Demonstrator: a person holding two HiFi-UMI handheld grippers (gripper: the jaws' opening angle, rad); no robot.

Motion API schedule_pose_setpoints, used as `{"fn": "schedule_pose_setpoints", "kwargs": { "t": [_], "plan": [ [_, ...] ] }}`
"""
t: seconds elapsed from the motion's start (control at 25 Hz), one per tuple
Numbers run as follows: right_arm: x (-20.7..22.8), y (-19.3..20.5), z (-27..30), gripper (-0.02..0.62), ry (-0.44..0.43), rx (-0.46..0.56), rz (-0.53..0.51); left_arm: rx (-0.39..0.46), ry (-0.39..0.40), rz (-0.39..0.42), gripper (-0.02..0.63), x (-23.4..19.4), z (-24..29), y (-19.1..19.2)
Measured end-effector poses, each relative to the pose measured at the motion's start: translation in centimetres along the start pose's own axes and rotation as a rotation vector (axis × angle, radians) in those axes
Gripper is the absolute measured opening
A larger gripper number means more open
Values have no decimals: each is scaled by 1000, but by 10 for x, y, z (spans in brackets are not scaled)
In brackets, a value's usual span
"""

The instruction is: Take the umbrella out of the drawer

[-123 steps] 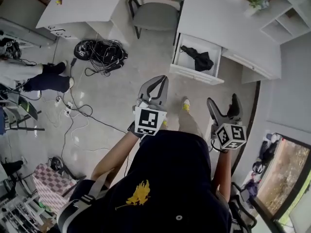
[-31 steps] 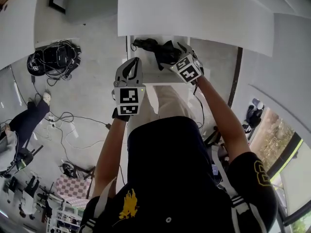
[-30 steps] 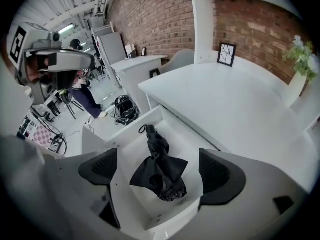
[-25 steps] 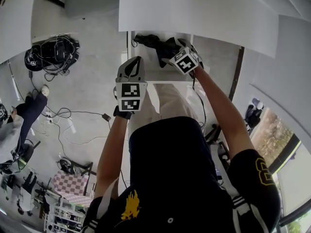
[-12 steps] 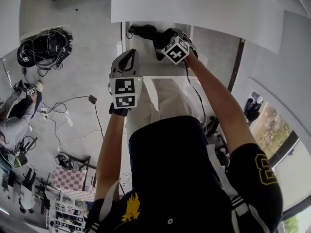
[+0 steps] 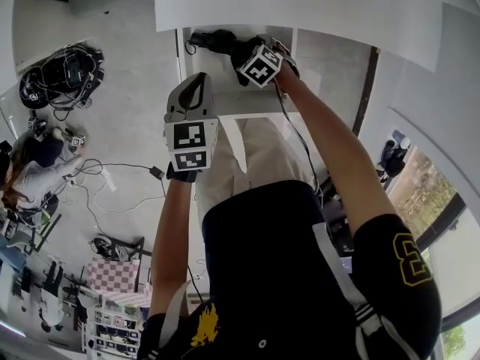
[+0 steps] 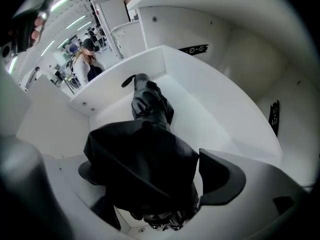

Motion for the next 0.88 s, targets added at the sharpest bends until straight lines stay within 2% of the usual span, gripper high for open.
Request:
{"fn": "schedule_pose_setpoints", "kwargs": {
  "t": [0.12, 0.32, 0.56, 0.88],
  "plan": [
    [-3, 5, 12, 525, 11, -24, 21, -10, 1, -1, 20, 0, 2, 5],
    [-7, 17, 26, 523, 93, -70, -5, -26, 10, 4, 20, 2, -1, 12],
    [-19, 16, 29, 500, 81, -78, -116, -26, 8, 3, 20, 10, -10, 11],
    [-16, 15, 34, 450, 86, -84, -150, -17, 6, -1, 20, 13, -8, 10]
  ]
}}
Point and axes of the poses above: the fingertips, and each gripper's own axes: z forward along the fingers, x to its right, y out of its underside, the point moved 3 cm from there along -z, backward along the fingers, and after that the axes turned 14 degrees about y, right-handed, at the moved point
